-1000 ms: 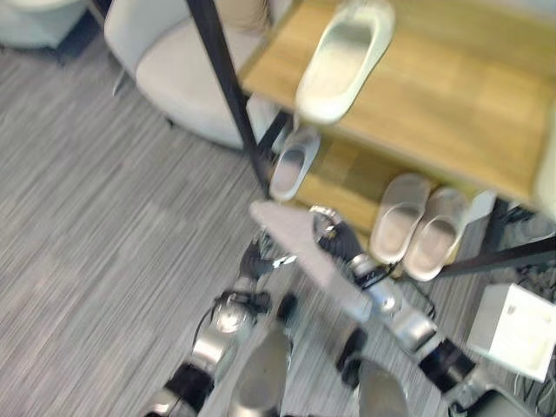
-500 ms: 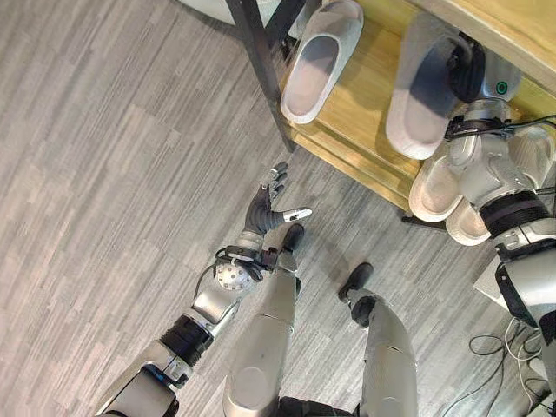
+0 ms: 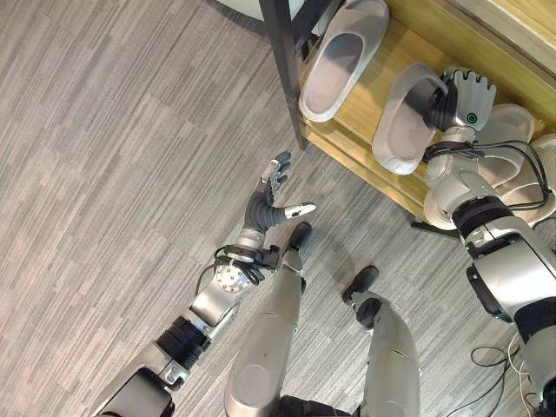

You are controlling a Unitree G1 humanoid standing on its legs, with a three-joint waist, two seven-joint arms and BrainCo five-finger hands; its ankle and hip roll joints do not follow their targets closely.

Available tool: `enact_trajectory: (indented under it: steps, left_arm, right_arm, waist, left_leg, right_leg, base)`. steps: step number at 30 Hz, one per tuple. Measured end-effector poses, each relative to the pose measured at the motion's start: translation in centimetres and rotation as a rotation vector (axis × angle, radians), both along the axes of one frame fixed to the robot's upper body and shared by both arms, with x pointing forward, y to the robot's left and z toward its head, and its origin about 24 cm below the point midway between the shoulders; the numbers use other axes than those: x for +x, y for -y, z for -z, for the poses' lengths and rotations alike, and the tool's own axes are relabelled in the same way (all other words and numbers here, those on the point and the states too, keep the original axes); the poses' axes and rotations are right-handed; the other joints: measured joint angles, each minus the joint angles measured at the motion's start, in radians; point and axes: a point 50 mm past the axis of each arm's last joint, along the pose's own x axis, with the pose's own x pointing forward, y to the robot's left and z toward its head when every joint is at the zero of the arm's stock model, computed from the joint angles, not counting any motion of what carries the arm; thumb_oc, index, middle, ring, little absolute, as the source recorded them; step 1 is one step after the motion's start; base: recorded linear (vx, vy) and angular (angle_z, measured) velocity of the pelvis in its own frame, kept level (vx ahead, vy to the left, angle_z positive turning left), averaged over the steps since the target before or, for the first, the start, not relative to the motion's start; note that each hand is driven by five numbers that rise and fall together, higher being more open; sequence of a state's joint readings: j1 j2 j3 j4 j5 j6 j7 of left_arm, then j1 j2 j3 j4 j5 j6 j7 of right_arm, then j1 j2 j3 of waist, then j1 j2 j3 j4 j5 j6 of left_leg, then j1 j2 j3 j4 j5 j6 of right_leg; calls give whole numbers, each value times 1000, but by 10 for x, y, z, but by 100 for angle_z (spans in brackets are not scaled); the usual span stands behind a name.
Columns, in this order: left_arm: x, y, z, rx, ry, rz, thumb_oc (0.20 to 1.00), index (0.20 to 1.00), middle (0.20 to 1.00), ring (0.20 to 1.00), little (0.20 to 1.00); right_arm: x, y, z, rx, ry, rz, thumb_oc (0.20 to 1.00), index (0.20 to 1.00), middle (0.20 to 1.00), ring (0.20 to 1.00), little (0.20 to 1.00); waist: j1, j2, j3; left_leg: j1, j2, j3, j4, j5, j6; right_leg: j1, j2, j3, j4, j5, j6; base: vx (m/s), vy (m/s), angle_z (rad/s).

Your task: Arrange the slippers neatly on the shoe rack.

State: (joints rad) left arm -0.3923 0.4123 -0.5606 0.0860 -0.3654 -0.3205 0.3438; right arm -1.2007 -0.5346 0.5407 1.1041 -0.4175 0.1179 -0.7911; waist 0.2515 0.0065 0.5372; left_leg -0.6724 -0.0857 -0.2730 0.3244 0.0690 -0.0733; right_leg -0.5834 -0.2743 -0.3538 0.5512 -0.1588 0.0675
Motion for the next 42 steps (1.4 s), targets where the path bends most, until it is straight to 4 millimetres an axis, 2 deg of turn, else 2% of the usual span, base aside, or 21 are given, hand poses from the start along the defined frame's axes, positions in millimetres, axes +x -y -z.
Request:
enact_trajectory:
  steps: [1,3,5,6,7,10,14,15,17,20,25,31,39,42]
  left_arm:
    - [-2,3,1,10,-5,25,1000,1000,1000,1000,1000]
    - [-2,7,-1,19,5,58,1000,1000,1000,1000,1000]
    - [-1,8,-4,19,16,61,1000,1000,1000,1000,1000]
    - [-1,8,-5,18,18,62,1000,1000,1000,1000,1000]
    - [1,9,-6,19,20,62,1000,1000,1000,1000,1000]
    - [2,10,-8,17,29,63,1000,1000,1000,1000,1000]
    - [0,8,-4,18,14,58,1000,1000,1000,1000,1000]
    - [0,8,-3,18,11,57,1000,1000,1000,1000,1000]
    - [-3,6,3,18,-12,53,1000,1000,1000,1000,1000]
    - [-3,5,6,17,-24,50,1000,1000,1000,1000,1000]
    - [-2,5,6,23,-26,52,1000,1000,1000,1000,1000]
    - [-2,6,11,36,-49,71,1000,1000,1000,1000,1000]
    - [-3,1,25,50,-126,73,1000,1000,1000,1000,1000]
    - [-2,1,25,52,-127,74,1000,1000,1000,1000,1000]
  right_arm:
    - [0,6,4,19,-23,32,1000,1000,1000,1000,1000]
    - [2,8,6,-2,-54,48,1000,1000,1000,1000,1000]
    - [2,5,2,19,-40,36,1000,1000,1000,1000,1000]
    - [3,0,-1,20,-26,16,1000,1000,1000,1000,1000]
    - [3,-13,-9,52,17,-46,1000,1000,1000,1000,1000]
    - [3,-28,-16,137,69,-114,1000,1000,1000,1000,1000]
    - [5,-44,5,436,67,-204,1000,1000,1000,1000,1000]
    - [6,-43,9,477,59,-204,1000,1000,1000,1000,1000]
    - [6,-27,29,690,30,-152,1000,1000,1000,1000,1000]
    - [5,-19,42,865,34,-153,1000,1000,1000,1000,1000]
    - [3,-48,71,1058,-15,-289,1000,1000,1000,1000,1000]
    - [6,-53,66,1325,33,-448,1000,1000,1000,1000,1000]
    - [10,-79,64,1792,84,-701,1000,1000,1000,1000,1000]
    - [10,-78,61,1836,103,-723,1000,1000,1000,1000,1000]
  waist:
    - [3,4,-2]
    - [3,6,-3]
    - [2,8,-4]
    - [1,8,-4]
    - [-3,8,-4]
    - [-2,8,-4]
    - [-1,11,-6]
    - [-1,17,-9]
    - [-1,27,-15]
    - [-4,28,-16]
    - [-8,28,-16]
    - [-8,31,-17]
    - [7,37,-27]
    - [23,38,-27]
  left_leg:
    - [0,-1,-7,-2,3,-2]
    - [10,-4,-15,-39,19,-14]
    - [9,-4,-15,-39,26,-6]
    - [10,-4,-14,-39,26,-6]
    - [10,-3,-13,-39,26,-5]
    - [13,-4,-12,-39,26,-5]
    - [49,-2,-1,-55,26,-5]
    - [48,-2,0,-55,26,-5]
    - [48,-1,1,-55,27,-4]
    - [48,1,5,-55,27,-4]
    - [48,12,8,-55,27,-5]
    - [49,20,7,-56,22,-11]
    - [66,24,-15,-88,37,-21]
    - [66,25,-23,-88,38,-22]
  right_leg:
    - [0,-4,-4,5,-1,-2]
    - [-7,-11,-6,10,0,-4]
    - [-7,-11,-6,9,-1,-5]
    - [-7,-11,-6,7,-1,-5]
    - [-6,-9,-6,4,-1,-6]
    - [0,-10,-6,1,-1,-5]
    - [24,-12,1,-8,0,-5]
    - [23,-12,2,-8,0,-5]
    - [22,-11,4,-7,0,-5]
    - [21,-10,5,-7,0,-5]
    - [21,3,8,-12,4,-10]
    - [21,9,8,-10,3,-15]
    - [31,11,-9,-3,-3,-25]
    - [34,9,-20,3,-11,-27]
  base:
    - [-1,-11,11]
    - [9,-16,10]
    - [13,0,2]
    - [0,0,0]
    - [0,0,0]
    - [0,0,0]
    - [2,5,-3]
    - [-3,0,-4]
    - [0,0,0]
    - [-2,-5,-1]
    - [-14,-19,-5]
    - [8,-37,-2]
    - [18,-40,5]
    - [13,-36,10]
